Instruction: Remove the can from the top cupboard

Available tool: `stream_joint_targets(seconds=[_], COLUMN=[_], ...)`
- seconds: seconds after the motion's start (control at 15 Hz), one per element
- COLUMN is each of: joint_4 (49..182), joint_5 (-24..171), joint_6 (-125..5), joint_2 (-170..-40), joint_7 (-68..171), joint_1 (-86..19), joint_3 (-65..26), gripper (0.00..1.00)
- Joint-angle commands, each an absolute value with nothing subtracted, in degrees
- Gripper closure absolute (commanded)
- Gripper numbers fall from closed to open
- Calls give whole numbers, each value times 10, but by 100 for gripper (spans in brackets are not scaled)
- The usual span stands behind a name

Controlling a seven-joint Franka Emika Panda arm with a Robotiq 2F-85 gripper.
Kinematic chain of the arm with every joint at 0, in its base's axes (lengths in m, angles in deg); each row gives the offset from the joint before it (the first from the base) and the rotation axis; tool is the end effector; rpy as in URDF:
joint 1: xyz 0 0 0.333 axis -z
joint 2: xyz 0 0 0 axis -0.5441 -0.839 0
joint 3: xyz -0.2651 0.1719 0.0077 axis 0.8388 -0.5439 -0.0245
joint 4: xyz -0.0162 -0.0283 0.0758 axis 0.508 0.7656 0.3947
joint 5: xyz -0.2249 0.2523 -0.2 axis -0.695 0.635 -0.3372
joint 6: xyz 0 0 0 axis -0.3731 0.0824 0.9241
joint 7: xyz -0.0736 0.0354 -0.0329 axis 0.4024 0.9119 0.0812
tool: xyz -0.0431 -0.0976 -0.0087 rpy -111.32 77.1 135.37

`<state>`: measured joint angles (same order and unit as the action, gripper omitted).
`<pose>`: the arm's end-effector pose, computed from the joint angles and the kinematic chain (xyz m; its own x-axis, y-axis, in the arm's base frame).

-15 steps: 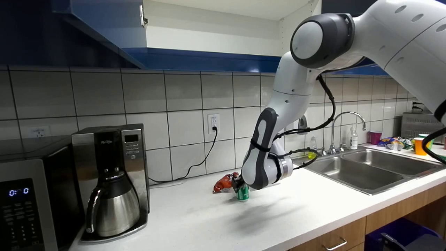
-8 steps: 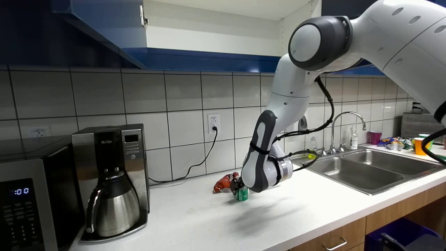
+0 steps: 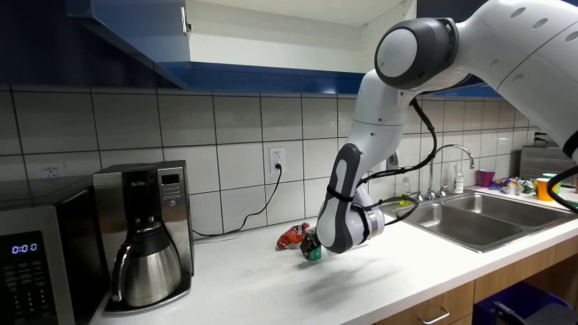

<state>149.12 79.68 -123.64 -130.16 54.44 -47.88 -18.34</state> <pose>0.5575 0.0906 0.1110 0.8538 0.1134 0.5081 0.1138 -0.9930 0.0304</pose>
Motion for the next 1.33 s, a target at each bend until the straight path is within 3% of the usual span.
stream_joint_targets(seconds=[0.0,1.27], joint_4=[1546,1816], joint_5=[800,824], joint_6=[-1236,-1237], joint_2=[-1254,-1004], joint_7=[553,621], joint_1=[-475,-526], joint_3=[-197,-164], gripper=[0,0])
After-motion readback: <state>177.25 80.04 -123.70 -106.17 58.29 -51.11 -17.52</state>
